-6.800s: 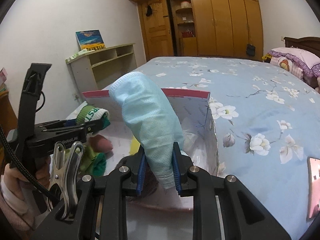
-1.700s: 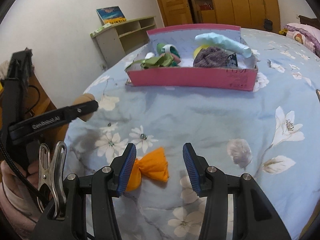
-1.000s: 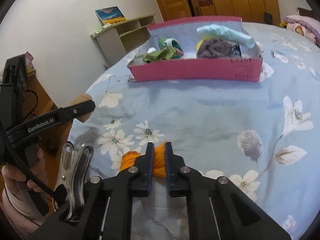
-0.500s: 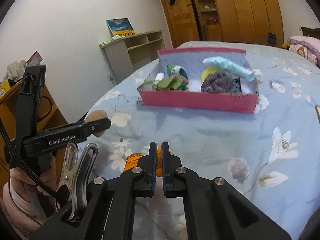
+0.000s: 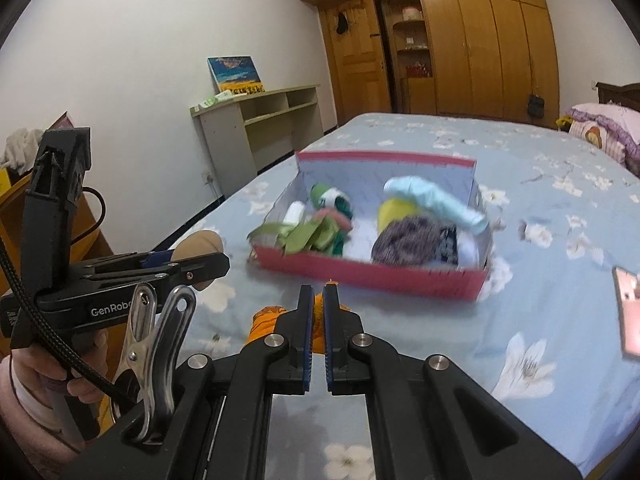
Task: Organize soft objects
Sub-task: 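Carry the beige sponge and the orange cloth over the pink box with both tools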
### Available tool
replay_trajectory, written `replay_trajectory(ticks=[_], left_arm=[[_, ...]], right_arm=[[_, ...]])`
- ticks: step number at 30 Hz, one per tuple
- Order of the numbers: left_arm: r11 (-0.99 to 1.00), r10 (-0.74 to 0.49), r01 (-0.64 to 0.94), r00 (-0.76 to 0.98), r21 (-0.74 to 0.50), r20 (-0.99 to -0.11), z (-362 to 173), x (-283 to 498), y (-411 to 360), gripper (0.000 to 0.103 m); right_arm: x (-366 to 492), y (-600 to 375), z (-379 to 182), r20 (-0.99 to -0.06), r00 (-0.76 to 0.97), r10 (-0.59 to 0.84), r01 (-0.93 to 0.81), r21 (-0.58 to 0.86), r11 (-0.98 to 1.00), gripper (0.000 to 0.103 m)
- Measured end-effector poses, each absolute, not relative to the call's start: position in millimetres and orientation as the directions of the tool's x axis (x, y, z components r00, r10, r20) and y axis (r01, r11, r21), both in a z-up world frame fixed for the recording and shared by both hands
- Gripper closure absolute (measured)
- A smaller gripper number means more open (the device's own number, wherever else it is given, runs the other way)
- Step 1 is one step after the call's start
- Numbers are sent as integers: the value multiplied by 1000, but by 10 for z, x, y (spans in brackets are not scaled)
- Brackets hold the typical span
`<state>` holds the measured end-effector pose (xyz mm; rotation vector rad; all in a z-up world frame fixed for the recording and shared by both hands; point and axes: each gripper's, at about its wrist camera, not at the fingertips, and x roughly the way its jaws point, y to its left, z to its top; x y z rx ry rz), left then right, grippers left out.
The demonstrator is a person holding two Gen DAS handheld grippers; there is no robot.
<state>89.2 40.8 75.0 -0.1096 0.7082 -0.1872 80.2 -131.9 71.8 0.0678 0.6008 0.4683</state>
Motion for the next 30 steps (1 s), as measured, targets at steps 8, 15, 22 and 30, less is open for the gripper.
replay_trajectory(ticks=[8, 15, 22, 30], left_arm=[[978, -207, 149, 767, -146, -607, 923, 1192, 357, 60], [978, -206, 142, 764, -152, -611, 927, 1496, 288, 60], [973, -228, 153, 740, -172, -633, 841, 1805, 175, 61], [966, -259, 181, 716, -186, -648, 728, 2051, -28, 60]], right_arm=[[1159, -1348, 887, -503, 755, 422, -385, 181, 905, 98], [1485, -1418, 1001, -482, 781, 397, -366, 162, 917, 98], [1840, -1527, 1038, -483, 793, 370, -335, 161, 928, 98], [2236, -1698, 1006, -481, 800, 360, -297, 203, 933, 98]])
